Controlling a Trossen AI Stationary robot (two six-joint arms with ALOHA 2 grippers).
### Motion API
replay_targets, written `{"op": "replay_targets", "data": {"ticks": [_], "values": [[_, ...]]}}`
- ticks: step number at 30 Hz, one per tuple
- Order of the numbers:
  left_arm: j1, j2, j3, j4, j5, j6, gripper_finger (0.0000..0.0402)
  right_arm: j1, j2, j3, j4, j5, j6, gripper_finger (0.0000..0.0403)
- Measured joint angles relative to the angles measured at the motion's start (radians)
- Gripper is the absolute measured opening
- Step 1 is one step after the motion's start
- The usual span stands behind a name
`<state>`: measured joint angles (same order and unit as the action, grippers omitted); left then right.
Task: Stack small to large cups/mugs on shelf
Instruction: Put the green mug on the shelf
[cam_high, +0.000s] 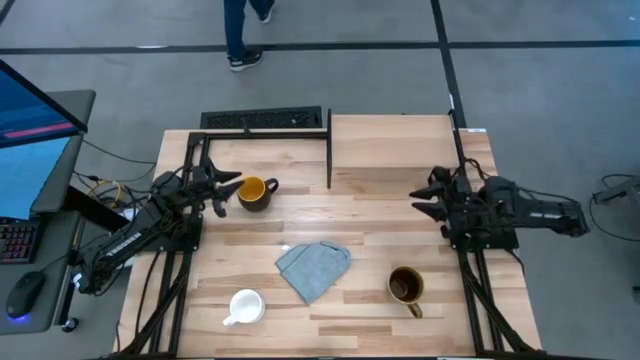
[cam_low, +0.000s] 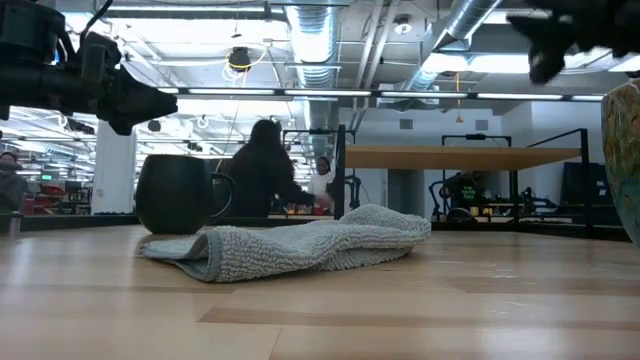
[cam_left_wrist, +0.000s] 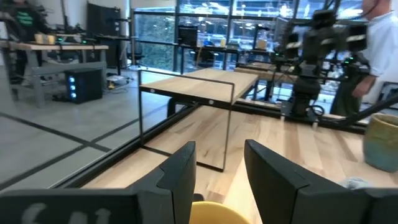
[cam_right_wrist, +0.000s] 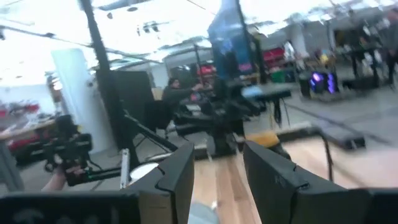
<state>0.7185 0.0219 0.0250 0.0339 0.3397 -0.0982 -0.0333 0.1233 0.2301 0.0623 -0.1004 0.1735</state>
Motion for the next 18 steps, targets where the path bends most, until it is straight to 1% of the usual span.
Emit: {"op": "replay_targets", "data": {"ticks": [5,11,14,18], "values": [[0.000,0.000,0.000,-0.001,-0.024,-0.001,0.0128,0.067,0.164,0.185,-0.119,-0.003,-0.091,0.0161],[0.000,0.000,0.000,-0.001,-0.040,-0.001,0.0128,0.139,0.430,0.430,-0.305,0.021,-0.179,0.0161],[0.000,0.000,0.000,0.000,-0.040,-0.001,0.0128,0.165,0.549,0.575,-0.502,0.021,-0.128,0.0161],[0.000,0.000,0.000,0.000,-0.040,-0.001,0.0128,0.206,0.701,0.730,-0.772,0.003,0.066,0.0161]]}}
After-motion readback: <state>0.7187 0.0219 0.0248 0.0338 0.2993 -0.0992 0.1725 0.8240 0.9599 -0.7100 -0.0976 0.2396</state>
